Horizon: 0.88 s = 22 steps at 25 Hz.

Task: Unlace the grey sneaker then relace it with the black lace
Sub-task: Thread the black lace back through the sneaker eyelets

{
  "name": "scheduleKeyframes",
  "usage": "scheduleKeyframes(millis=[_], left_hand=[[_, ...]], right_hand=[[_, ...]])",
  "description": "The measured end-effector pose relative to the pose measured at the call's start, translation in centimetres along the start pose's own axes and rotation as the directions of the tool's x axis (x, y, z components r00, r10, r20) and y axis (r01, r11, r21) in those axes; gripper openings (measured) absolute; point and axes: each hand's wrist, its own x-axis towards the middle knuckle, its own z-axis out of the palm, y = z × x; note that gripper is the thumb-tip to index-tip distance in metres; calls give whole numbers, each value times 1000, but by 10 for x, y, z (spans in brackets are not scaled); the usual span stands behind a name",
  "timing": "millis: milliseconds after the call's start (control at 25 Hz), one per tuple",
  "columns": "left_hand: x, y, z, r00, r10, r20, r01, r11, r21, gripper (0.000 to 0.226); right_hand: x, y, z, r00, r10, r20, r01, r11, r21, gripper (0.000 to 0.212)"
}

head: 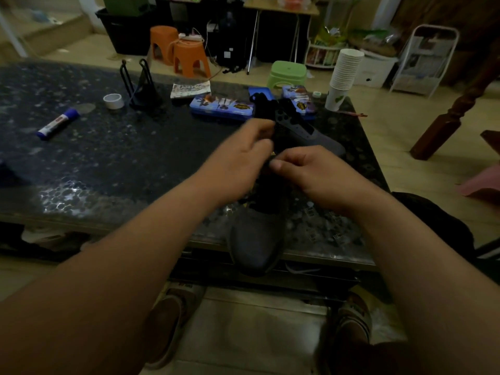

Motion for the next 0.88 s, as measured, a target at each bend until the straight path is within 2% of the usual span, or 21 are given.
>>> scheduleKeyframes(millis=[40,80,200,280,320,440,480,640,800,840,880], left_hand=[[1,7,10,995,-4,98,10,998,-58,39],[2,7,17,989,-9,145,16,999,-44,35],[7,-10,4,992,-26,120,16,996,87,25],[9,-16,-6,993,-38,115,24,993,116,23],[9,-15,-5,989,-49,137,36,995,95,19],[9,-7,9,960,-110,258,159,971,-177,14],[8,-5,13,952,-119,281,182,960,-210,13],[7,-10,8,981,-68,183,77,996,-43,23],[8,-16,7,993,-101,61,110,982,-156,18],[7,-18,10,993,-107,44,113,978,-175,16],[6,-21,12,994,-104,38,109,979,-172,14]], right_hand=[[3,-1,1,1000,-14,-13,14,1000,15,20],[6,1,0,999,1,-37,1,999,38,19],[6,11,-13,990,119,-74,-104,978,179,20],[4,16,-16,985,142,-102,-112,960,256,18],[5,16,-15,983,130,-127,-95,963,253,14],[10,9,-7,990,37,-137,-18,990,139,9],[11,7,-6,990,9,-140,6,994,106,9],[8,10,-12,971,46,-235,-12,990,143,10],[8,18,-12,956,146,-256,-72,958,277,9],[9,19,-10,950,168,-262,-100,962,255,12],[10,21,-8,956,155,-249,-117,980,161,15]])
